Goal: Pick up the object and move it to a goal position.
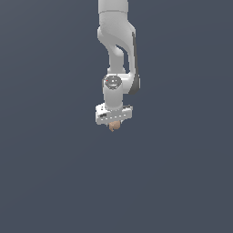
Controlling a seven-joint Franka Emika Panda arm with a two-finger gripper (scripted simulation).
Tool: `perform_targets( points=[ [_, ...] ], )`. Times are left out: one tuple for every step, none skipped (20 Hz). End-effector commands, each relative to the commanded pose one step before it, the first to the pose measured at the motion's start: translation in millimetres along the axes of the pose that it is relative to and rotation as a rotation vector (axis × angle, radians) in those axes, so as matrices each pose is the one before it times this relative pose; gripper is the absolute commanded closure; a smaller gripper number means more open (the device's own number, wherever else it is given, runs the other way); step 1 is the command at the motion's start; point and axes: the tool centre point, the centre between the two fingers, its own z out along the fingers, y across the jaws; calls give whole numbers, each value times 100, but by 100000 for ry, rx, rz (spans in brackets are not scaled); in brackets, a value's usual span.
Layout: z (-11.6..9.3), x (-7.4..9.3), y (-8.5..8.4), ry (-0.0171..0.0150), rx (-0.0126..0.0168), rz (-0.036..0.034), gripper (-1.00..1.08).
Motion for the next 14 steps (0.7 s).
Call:
perform_targets(
  points=[
    [100,-8,-47,-99,50,-69,108],
    [0,0,0,0,0,0,108],
    [-97,8,32,97,-60,37,108],
    [-16,23,-8,0,0,0,108],
    [-47,70,-23,0,0,0,108],
    [-78,117,-38,0,0,0,108],
    [-109,164,-53,0,0,0,108],
    [-140,211,-68,0,0,0,108],
    [-171,258,-84,0,0,0,108],
    [-202,304,-98,0,0,0,108],
    [-231,348,-112,0,0,0,108],
    [-259,391,-126,0,0,0,108],
    [-285,432,-138,0,0,0,108],
    [-311,471,-150,0,0,0,108]
  ],
)
